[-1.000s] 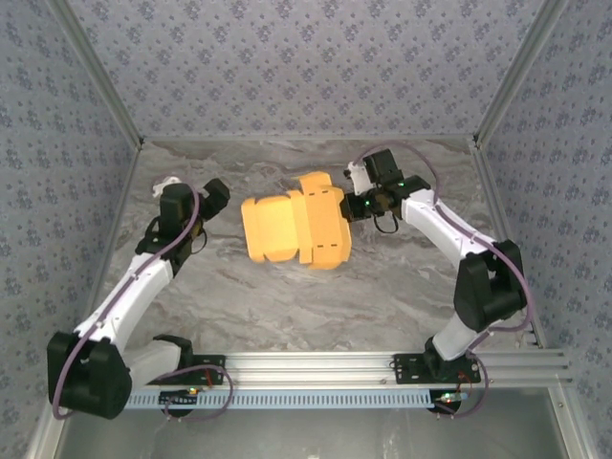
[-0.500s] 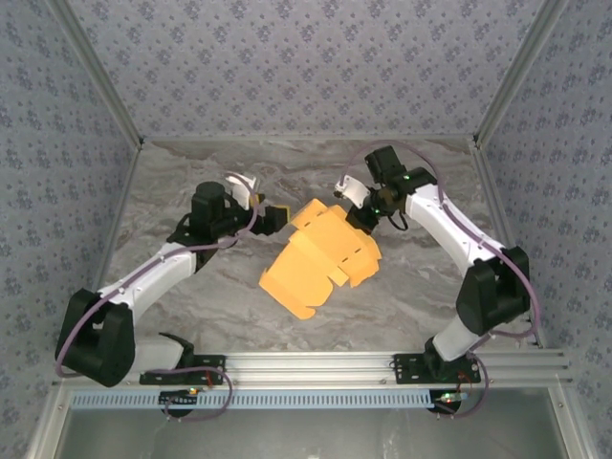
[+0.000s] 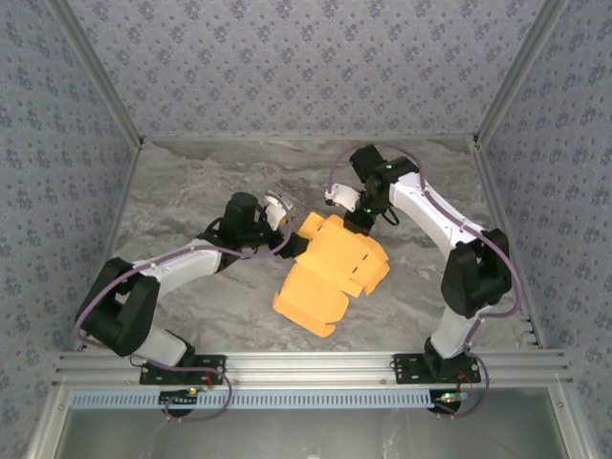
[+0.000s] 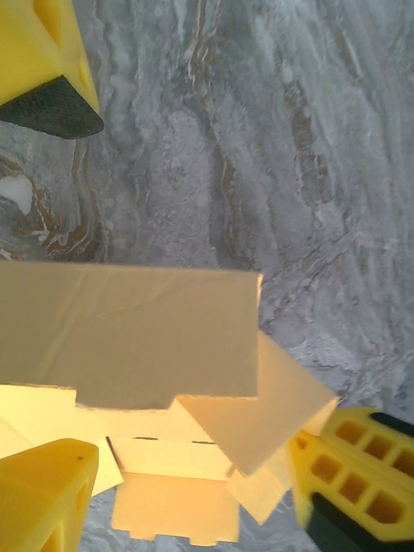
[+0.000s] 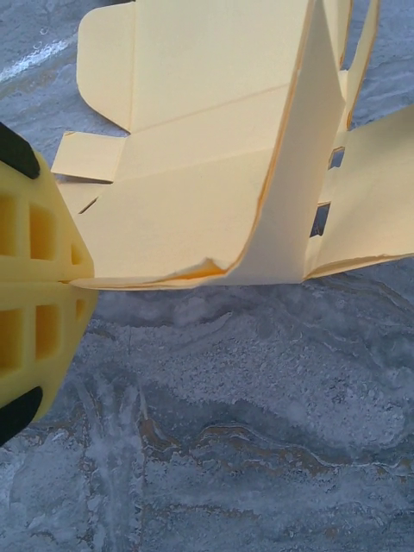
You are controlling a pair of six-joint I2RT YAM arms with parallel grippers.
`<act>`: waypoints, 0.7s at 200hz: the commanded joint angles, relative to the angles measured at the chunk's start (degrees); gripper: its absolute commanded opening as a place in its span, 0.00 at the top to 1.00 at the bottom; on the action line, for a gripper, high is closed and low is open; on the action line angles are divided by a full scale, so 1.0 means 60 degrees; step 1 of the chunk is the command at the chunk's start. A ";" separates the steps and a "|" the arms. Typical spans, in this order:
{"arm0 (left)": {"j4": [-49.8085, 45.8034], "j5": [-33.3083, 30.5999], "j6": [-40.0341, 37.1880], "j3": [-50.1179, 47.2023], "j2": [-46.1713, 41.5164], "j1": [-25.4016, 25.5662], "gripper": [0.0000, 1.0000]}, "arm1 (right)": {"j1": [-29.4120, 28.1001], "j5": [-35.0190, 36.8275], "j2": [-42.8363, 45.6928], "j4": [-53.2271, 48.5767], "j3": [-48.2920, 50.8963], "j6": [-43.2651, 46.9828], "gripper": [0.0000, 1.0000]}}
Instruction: Fold the paper box
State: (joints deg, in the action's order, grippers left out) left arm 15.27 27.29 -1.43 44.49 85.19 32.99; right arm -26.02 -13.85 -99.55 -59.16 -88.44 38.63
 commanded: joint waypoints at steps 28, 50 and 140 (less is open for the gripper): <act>0.0155 -0.0966 -0.0216 0.0593 0.0720 0.0138 0.43 | 0.0035 -0.0014 -0.0051 -0.0523 -0.0272 0.0305 0.99; 0.0033 -0.0756 -0.0309 0.0513 0.0506 0.0063 0.66 | 0.0064 0.0189 -0.0058 -0.0463 -0.0259 0.0240 0.98; 0.2830 -0.1333 0.2674 0.0005 0.0998 -0.0093 1.00 | 0.0629 0.0580 0.1711 0.2620 0.0706 -0.4313 0.48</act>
State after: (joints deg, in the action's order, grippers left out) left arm 23.24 22.37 3.92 44.16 89.34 33.08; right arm -23.40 -12.56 -95.94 -52.42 -86.87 28.10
